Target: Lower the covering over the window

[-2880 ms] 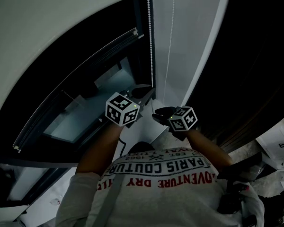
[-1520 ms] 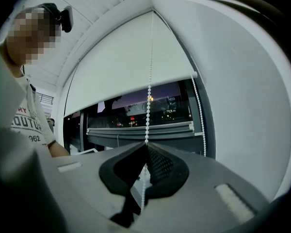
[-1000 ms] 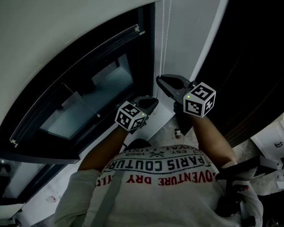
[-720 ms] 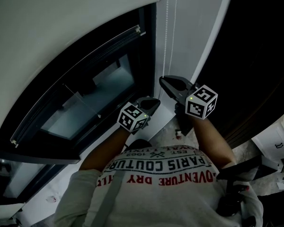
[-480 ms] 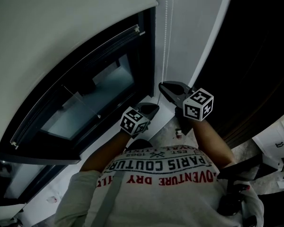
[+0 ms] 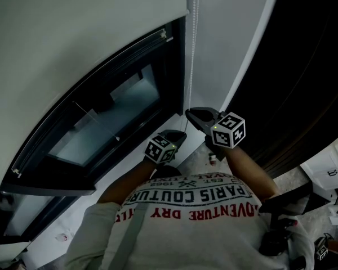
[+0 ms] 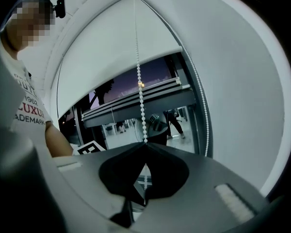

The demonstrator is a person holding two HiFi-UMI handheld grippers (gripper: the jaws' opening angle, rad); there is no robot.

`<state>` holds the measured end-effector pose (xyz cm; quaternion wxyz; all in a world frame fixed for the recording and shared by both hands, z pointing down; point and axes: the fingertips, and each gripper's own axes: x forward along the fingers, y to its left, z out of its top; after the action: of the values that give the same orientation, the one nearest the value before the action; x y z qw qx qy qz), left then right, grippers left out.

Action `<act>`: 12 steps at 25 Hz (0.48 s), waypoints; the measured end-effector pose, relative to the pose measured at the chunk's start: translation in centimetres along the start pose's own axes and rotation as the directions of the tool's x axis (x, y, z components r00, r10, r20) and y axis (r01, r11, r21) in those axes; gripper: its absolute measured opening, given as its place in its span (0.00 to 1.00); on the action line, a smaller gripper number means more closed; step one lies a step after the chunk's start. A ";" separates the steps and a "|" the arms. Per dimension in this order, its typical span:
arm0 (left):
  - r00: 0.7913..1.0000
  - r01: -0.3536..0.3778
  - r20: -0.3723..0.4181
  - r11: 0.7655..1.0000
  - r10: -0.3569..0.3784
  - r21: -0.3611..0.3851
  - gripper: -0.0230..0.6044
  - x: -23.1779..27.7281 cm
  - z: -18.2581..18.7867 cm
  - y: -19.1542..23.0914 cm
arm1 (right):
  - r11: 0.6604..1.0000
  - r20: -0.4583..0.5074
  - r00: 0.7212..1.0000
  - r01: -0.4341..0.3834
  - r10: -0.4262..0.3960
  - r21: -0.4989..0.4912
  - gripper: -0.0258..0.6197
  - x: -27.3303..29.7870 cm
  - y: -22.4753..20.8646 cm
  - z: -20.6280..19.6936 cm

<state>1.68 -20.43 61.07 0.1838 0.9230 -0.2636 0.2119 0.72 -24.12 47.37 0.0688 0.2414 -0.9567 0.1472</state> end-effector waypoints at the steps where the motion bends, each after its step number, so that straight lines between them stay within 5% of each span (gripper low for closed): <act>1: 1.000 -0.001 -0.001 1.000 0.001 -0.005 0.05 0.1 -0.3 -0.1 | 1.000 -0.005 1.000 -0.001 0.001 0.005 0.05 0.0 0.0 -0.3; 9: 0.999 -0.041 -0.001 0.999 0.041 -0.017 0.06 -0.2 -1.1 1.3 | 0.999 0.004 1.000 -0.010 0.010 0.032 0.05 0.4 0.1 -0.6; 12: 0.998 -0.060 -0.025 0.998 0.060 -0.023 0.20 -1.0 -1.3 2.1 | 0.999 0.005 1.000 -0.001 0.001 0.034 0.05 0.1 -0.2 -0.6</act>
<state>-0.68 -21.12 62.21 0.1914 0.9098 -0.2914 0.2254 0.75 -24.20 48.03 0.0624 0.2424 -0.9543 0.1631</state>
